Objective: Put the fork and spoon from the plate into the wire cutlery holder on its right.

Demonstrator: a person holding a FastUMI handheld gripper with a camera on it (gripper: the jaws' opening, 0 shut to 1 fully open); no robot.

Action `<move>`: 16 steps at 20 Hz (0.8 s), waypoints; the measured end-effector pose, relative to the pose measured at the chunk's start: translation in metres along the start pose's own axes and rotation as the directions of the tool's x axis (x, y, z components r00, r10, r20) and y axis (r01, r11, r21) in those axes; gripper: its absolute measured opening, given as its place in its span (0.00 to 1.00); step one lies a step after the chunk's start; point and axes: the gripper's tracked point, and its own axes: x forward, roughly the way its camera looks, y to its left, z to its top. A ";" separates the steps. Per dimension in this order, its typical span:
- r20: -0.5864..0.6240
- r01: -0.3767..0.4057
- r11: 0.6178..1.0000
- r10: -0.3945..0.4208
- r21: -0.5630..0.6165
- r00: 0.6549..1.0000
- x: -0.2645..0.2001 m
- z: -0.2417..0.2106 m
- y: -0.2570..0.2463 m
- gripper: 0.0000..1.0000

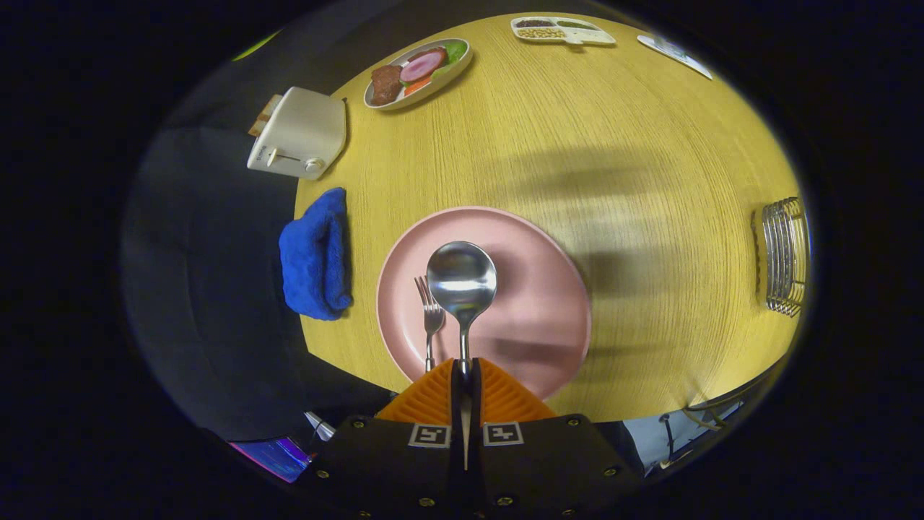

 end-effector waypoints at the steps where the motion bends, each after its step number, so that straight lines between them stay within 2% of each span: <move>1: 0.005 -0.010 1.000 0.010 0.007 1.000 -0.006 0.002 0.001 0.02; 10: 0.112 -0.116 0.990 0.107 0.077 0.988 -0.073 0.027 -0.009 0.02; 16: 0.217 -0.131 0.978 0.094 0.161 0.972 -0.123 0.046 -0.057 0.02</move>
